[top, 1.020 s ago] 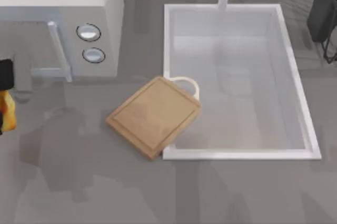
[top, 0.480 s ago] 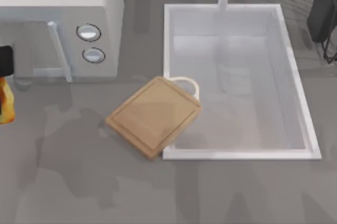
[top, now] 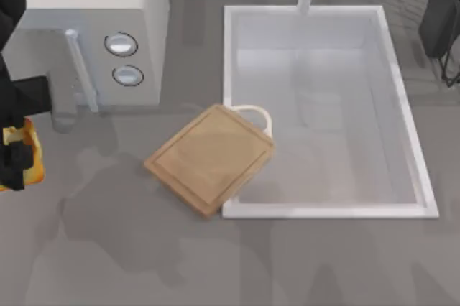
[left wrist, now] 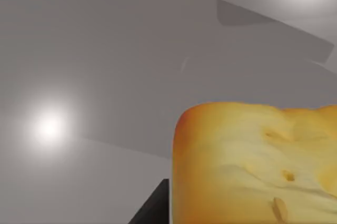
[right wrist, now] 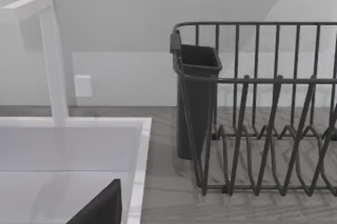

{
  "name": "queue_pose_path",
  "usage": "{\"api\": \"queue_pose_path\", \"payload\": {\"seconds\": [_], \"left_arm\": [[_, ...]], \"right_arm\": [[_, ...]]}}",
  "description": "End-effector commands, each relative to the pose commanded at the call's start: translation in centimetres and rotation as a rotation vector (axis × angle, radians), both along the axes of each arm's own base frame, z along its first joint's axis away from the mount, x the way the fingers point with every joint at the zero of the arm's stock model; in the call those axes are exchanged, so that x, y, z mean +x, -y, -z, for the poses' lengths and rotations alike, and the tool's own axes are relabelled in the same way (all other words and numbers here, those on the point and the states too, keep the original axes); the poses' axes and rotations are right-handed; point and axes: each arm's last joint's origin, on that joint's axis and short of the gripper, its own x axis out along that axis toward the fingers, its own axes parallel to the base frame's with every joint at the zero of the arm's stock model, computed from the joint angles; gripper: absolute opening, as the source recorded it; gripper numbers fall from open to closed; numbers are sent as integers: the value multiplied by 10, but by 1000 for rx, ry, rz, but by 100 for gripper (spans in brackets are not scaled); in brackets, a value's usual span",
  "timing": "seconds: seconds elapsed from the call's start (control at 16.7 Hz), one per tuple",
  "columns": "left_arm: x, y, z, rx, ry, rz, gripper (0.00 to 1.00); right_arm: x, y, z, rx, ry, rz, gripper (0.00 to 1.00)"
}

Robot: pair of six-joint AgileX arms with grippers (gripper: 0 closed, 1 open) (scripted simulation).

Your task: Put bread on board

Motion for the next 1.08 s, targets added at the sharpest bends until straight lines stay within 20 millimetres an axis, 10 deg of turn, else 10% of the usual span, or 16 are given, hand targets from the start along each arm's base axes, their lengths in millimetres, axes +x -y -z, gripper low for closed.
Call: {"api": "queue_pose_path", "payload": {"seconds": [0.72, 1.08], "left_arm": [[25, 171, 14, 203, 24, -603, 0], [51, 224, 15, 120, 115, -1052, 0]], "right_arm": [[0, 0, 0, 0, 0, 0, 100], [0, 0, 0, 0, 0, 0, 100]]}}
